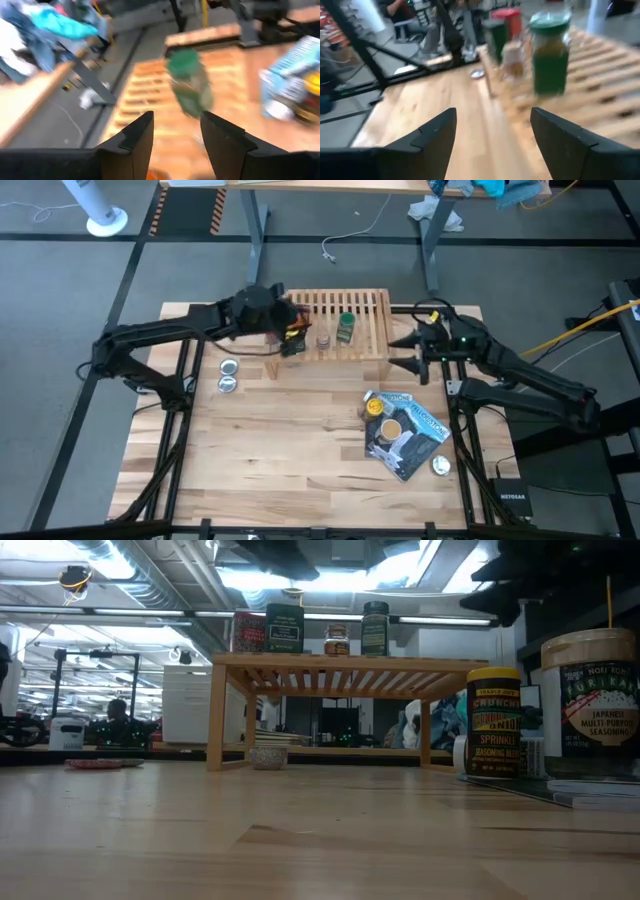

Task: Shelf spices
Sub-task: Put the yellow seasoning bottle on the shelf

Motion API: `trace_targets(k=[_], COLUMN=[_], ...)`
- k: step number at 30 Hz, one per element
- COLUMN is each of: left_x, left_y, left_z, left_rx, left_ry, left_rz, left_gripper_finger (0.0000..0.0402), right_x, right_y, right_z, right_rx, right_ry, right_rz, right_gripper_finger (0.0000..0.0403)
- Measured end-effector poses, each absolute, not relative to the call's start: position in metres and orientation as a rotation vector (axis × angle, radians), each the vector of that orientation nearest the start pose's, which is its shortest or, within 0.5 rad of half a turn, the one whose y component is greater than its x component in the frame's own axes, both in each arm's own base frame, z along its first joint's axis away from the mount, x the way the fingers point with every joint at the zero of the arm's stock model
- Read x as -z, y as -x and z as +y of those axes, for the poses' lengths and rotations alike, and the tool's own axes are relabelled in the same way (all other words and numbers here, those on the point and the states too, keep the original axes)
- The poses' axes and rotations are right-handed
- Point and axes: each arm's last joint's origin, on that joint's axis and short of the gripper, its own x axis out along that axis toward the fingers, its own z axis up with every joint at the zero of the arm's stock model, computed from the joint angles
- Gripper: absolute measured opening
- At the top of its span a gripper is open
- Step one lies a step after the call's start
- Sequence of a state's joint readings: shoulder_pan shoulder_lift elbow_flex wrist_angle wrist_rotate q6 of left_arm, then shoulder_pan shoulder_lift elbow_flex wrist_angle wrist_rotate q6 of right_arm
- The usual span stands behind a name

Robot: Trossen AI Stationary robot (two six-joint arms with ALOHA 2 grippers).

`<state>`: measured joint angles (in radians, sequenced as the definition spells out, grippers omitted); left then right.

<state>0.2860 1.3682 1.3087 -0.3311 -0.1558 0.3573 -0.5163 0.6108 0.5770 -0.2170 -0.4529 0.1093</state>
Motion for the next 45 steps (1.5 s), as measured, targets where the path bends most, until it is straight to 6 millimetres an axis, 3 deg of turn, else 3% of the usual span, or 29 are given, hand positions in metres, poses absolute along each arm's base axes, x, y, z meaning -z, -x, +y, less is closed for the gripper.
trace_targets(k=[10,19,28,33,40,45], left_x=[-0.37,-0.347,-0.293,-0.258,-0.21,-0.19], left_y=[-0.247,-0.239,-0.267,-0.291,-0.325,-0.347], left_z=[0.012,-0.043,-0.094,-0.116,-0.127,-0.125], left_rx=[-0.182,-0.114,-0.088,-0.088,-0.171,-0.232], left_ry=[-0.22,0.034,0.104,0.06,-0.002,-0.032], left_rz=[0.7,0.818,0.84,0.87,0.864,0.776], left_gripper_finger=[0.0156,0.0156,0.0156,0.0156,0.0156,0.0156], right_x=[-0.266,-0.26,-0.25,-0.231,-0.207,-0.202], right_y=[-0.116,-0.121,-0.127,-0.128,-0.127,-0.129], right_z=[-0.048,-0.024,-0.001,0.01,0.021,0.025], right_rx=[0.004,-0.079,0.003,0.034,0.052,0.042], right_ry=[-0.366,-0.357,-0.238,-0.212,-0.186,-0.141], right_rz=[0.402,0.508,0.606,0.67,0.697,0.652], right_gripper_finger=[0.0262,0.0262,0.0262,0.0262,0.0262,0.0262])
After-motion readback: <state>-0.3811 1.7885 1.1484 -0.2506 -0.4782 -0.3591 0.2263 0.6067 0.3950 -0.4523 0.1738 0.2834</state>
